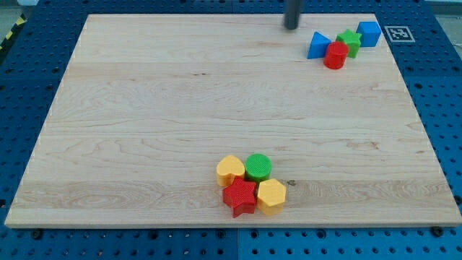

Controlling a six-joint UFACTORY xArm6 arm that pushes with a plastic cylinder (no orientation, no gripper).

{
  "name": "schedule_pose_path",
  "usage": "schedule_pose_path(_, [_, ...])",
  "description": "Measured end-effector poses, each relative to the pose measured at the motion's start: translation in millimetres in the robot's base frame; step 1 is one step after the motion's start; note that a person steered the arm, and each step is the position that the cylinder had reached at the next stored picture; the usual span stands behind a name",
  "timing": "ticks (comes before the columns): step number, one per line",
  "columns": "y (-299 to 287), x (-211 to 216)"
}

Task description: Push the blue triangle to green circle

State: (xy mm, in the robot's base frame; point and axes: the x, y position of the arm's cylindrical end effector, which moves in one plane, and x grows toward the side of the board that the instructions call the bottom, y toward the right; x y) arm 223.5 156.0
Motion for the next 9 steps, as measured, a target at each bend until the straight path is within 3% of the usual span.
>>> schedule_pose_path(2, [23, 33])
schedule_pose_path(5, [-20, 75])
schedule_pose_path(9, [-53, 187])
